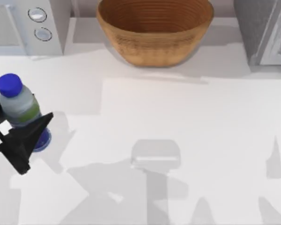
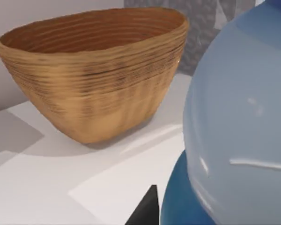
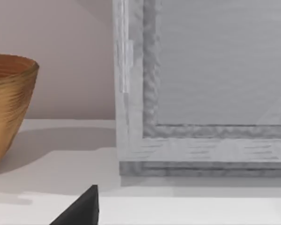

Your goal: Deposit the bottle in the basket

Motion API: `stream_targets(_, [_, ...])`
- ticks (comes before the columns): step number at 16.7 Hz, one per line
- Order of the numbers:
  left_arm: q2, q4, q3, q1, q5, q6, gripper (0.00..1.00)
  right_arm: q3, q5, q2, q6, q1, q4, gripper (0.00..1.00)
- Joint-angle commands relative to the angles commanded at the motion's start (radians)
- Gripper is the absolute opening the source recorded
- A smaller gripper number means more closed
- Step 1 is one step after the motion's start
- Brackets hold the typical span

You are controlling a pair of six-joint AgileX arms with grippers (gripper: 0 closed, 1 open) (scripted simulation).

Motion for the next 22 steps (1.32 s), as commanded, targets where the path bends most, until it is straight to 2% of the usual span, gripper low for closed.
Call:
stream_targets(5, [-0.161, -0.142, -0.055, 0.089, 0.073, 0.018, 0.0, 0.0, 0.0, 0.0, 0.0, 0.0, 0.0, 1.0])
stream_targets(13, [-0.144, -0.152, -0.027, 0.081, 0.059, 0.019, 0.0, 0.0, 0.0, 0.0, 0.0, 0.0, 0.0, 1.0])
stream_targets(16, [-0.055, -0.18, 0.089, 0.048, 0.024, 0.014, 0.0, 0.0, 0.0, 0.0, 0.0, 0.0, 0.0, 1.0])
stream_targets(22, [0.151, -0.283, 0.434, -0.058, -0.087, -0.001, 0.0, 0.0, 0.0, 0.0, 0.0, 0.0, 0.0, 1.0])
